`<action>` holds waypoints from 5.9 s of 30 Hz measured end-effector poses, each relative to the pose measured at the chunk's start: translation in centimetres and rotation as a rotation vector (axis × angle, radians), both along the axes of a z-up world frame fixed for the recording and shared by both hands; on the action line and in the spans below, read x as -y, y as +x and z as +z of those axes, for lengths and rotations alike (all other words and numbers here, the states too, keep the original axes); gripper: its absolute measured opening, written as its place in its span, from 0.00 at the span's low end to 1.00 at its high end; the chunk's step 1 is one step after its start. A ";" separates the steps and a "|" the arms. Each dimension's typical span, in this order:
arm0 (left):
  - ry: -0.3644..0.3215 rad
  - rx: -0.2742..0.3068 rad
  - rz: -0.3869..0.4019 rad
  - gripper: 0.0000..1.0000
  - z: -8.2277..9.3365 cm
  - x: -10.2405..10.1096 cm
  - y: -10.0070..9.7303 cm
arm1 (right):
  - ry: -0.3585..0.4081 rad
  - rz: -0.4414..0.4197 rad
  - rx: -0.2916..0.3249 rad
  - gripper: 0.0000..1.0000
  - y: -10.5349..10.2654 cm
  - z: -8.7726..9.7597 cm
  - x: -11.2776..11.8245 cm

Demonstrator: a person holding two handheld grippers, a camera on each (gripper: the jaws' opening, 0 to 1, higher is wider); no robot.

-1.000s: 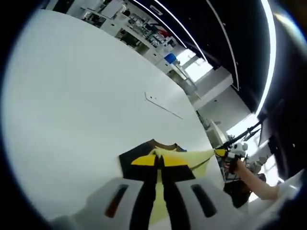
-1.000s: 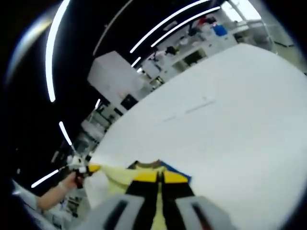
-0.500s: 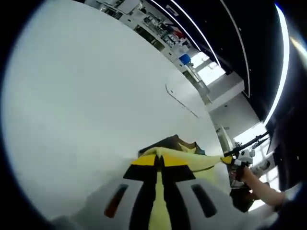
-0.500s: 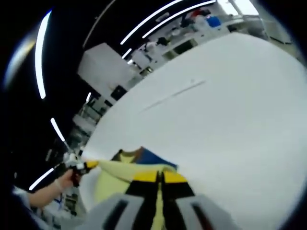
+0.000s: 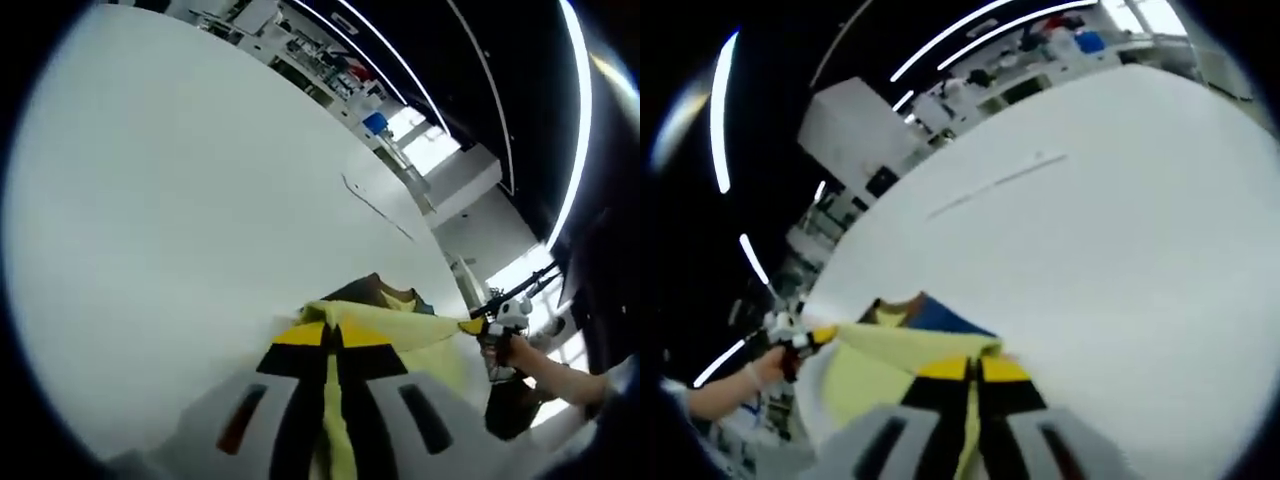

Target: Fold the garment on the visible template until the final outline fits inside the template.

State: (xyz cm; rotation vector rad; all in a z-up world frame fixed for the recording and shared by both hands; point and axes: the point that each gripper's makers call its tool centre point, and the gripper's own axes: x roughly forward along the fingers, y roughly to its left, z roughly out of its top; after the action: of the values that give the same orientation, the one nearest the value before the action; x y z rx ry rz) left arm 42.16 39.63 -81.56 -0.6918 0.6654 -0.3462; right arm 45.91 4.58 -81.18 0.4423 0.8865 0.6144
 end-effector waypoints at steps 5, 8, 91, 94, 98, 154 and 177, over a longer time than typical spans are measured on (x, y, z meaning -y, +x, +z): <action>-0.015 0.037 -0.050 0.00 0.5 0.0 0.1 | -0.033 0.038 0.047 0.00 0.1 -0.1 0.2; -0.011 0.057 -0.076 0.01 0.9 0.3 -0.2 | -0.035 0.053 0.059 0.08 -0.3 0.1 -0.1; 0.178 0.242 -0.355 0.88 1.3 6.0 1.4 | -0.089 0.249 0.297 0.84 0.5 -0.6 -5.5; 0.171 0.238 -0.352 0.87 1.2 6.1 1.5 | -0.089 0.243 0.294 0.84 0.3 -0.4 -5.4; 0.170 0.238 -0.355 0.86 1.3 6.2 1.3 | -0.092 0.244 0.295 0.84 0.3 -0.5 -5.3; 0.253 0.190 -0.374 0.62 1.2 1.8 -12.7 | -0.175 0.226 0.316 0.67 -12.0 0.6 3.6; 0.258 0.150 -0.408 0.33 -1.9 1.1 -13.2 | -0.150 0.247 0.240 0.25 -13.9 -2.5 0.8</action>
State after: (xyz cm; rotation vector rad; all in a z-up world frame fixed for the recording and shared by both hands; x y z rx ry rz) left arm 29.00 38.52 -83.44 -0.2765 0.6920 -0.6687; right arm 31.98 3.82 -83.67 0.1197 0.7561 0.8029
